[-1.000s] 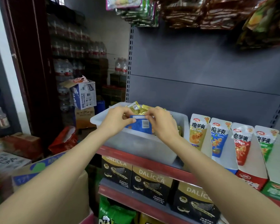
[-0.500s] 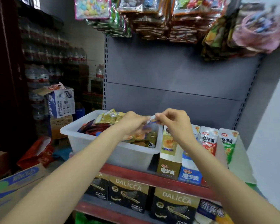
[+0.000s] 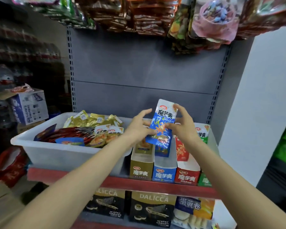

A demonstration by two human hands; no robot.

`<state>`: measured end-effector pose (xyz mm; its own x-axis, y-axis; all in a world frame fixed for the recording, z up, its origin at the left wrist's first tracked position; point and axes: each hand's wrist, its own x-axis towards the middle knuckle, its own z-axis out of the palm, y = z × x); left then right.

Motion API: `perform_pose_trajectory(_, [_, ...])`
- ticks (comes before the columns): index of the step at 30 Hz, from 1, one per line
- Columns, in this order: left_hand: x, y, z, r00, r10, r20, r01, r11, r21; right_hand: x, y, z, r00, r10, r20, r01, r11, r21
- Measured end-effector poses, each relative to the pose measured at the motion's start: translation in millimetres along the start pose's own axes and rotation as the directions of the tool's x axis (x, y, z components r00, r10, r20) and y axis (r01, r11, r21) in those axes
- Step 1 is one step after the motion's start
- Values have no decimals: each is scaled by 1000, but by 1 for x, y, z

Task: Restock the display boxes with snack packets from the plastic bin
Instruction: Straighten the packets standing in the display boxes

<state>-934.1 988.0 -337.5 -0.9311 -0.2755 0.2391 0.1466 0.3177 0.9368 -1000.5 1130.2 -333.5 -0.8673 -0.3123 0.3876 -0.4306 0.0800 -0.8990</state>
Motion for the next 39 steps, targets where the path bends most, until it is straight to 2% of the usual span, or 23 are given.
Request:
perform_pose_trajectory(4, [23, -6, 20, 997, 40, -65, -25, 976, 214, 11, 12, -21, 998, 57, 3, -57, 998, 29])
perform_pose_trajectory(9, [43, -8, 28, 983, 176, -49, -137, 887, 441, 26, 28, -26, 998, 59, -35, -58, 998, 27])
perform_pose_trajectory(12, [49, -9, 27, 977, 211, -34, -159, 828, 538, 33, 38, -23, 998, 55, -31, -56, 998, -34])
perform_pose_trajectory(15, [52, -13, 29, 970, 243, -9, -198, 810, 551, 38, 46, -21, 1000, -1, 5, 2, 994, -113])
perform_pose_trajectory(18, [57, -16, 29, 943, 327, -53, -256, 821, 510, 42, 49, -19, 993, -65, 95, 85, 969, -233])
perform_pose_trajectory(21, [63, -21, 28, 921, 388, -44, -288, 752, 592, 45, 50, -18, 987, -104, 123, 138, 939, -316])
perform_pose_trajectory(23, [65, -22, 26, 939, 344, -1, -252, 690, 679, 48, 51, -19, 980, -172, 98, 196, 908, -370])
perform_pose_trajectory(25, [66, -23, 24, 958, 286, 19, -219, 685, 695, 49, 51, -21, 971, -209, 121, 241, 861, -448])
perform_pose_trajectory(28, [70, -23, 22, 976, 218, 24, -174, 702, 690, 54, 53, -22, 959, -218, 183, 284, 739, -611])
perform_pose_trajectory(31, [73, -22, 23, 985, 164, 55, -150, 650, 745, 56, 54, -22, 954, -217, 209, 301, 654, -694])
perform_pose_trajectory(35, [74, -23, 26, 959, 281, 25, -193, 588, 785, 58, 55, -19, 956, -173, 237, 293, 611, -736])
perform_pose_trajectory(39, [78, -23, 29, 944, 328, 19, -209, 554, 806, 59, 55, -18, 954, -178, 242, 301, 571, -764])
